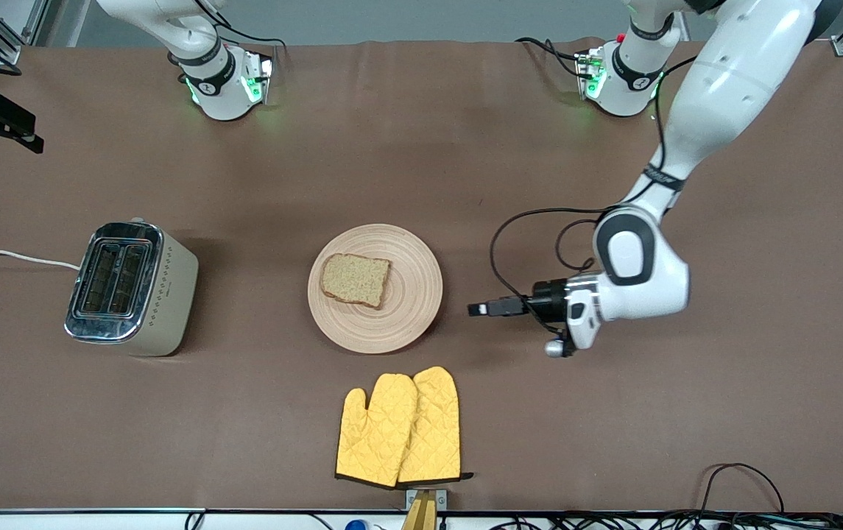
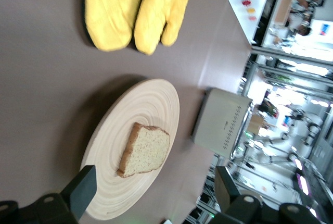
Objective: Move plate and put bread in toaster
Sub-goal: 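Raise the left gripper away while the right gripper moves over the bread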
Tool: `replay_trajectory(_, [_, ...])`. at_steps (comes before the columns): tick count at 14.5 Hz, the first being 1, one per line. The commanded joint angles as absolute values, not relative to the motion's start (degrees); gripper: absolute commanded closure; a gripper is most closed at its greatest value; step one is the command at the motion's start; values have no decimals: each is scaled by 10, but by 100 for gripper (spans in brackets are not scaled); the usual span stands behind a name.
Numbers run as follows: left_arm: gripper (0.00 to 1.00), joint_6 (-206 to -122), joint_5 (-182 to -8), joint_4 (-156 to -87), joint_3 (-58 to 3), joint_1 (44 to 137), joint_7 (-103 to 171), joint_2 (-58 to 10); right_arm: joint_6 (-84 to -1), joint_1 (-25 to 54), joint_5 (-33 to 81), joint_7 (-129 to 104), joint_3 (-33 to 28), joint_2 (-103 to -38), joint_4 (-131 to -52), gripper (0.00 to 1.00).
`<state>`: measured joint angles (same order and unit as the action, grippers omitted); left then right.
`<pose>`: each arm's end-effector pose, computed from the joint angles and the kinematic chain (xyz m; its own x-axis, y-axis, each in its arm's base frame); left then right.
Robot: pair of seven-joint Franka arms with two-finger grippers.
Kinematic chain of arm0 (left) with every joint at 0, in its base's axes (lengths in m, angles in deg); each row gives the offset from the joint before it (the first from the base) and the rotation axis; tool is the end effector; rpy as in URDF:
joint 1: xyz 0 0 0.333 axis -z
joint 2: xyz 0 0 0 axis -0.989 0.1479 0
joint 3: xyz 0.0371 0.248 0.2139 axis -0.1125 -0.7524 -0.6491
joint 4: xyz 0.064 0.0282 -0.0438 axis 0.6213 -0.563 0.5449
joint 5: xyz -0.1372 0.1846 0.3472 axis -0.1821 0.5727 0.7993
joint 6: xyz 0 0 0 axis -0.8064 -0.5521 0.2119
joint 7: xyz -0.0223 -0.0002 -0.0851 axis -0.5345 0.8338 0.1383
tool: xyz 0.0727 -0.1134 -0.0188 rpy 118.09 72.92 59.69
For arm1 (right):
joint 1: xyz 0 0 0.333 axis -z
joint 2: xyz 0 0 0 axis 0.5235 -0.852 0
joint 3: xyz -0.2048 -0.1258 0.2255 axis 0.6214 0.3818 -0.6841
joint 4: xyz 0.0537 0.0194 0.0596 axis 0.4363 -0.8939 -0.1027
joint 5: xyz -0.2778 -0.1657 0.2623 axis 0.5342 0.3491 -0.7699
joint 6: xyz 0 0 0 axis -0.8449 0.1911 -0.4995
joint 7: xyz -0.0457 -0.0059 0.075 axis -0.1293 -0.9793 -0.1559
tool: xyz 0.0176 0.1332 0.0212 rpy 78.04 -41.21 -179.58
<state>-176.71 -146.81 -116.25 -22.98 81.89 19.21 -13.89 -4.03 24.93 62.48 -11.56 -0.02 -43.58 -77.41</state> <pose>0.6713 -0.2942 0.2736 0.9632 0.1362 -0.2319 0.2689 -0.5004 0.8230 0.5325 -0.0203 0.6667 0.9940 0.0779 -0.0774 0.0791 -0.9968 0.0130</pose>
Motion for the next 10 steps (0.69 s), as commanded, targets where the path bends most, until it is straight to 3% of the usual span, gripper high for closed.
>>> replay_trajectory(1, [0, -1739, -1318, -1162, -231, 785, 329, -206, -41, 248, 603, -121, 0, -431, -779, 0])
replay_trajectory(7, [0, -1466, -1035, -1029, -232, 709, 473, -277, -43, 219, 603, -158, 0, -431, -778, 0])
replay_trajectory(10, [0, -1381, -958, -1009, -233, 696, 476, -332, -65, 206, 583, -166, -2, -431, -797, 0])
